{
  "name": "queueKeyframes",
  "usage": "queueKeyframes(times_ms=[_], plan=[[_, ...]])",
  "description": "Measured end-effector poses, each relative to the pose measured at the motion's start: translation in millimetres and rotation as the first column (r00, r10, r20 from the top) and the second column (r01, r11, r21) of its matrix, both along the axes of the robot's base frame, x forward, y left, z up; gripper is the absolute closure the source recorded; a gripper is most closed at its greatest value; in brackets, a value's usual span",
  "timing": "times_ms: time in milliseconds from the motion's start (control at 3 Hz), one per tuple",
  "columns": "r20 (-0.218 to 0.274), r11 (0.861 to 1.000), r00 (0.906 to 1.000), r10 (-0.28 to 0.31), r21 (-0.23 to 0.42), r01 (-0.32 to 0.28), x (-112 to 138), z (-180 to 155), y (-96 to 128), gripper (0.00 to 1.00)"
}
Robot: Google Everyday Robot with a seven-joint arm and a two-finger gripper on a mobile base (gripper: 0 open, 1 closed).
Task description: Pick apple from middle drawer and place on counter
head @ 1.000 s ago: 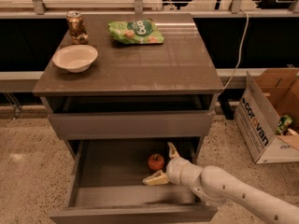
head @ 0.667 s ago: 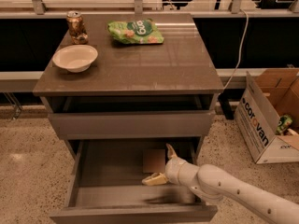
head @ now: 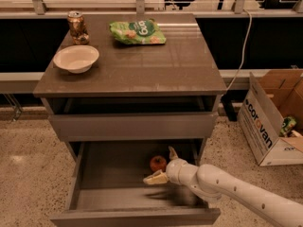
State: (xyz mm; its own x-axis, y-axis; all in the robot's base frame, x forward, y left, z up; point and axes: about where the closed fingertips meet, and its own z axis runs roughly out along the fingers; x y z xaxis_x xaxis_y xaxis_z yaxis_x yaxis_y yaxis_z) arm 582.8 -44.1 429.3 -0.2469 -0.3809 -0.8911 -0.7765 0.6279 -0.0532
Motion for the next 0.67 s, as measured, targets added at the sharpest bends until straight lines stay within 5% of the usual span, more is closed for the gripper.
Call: queueKeyframes(times_ms=[333, 667], plan=[[-0.044, 1.0, 0.9987, -0.025, 0.011, 0.025, 10, -17, -4, 0.0], [-0.096, 0.999, 0.9948, -0.034, -0.012, 0.033, 18, -35, -4, 0.25]])
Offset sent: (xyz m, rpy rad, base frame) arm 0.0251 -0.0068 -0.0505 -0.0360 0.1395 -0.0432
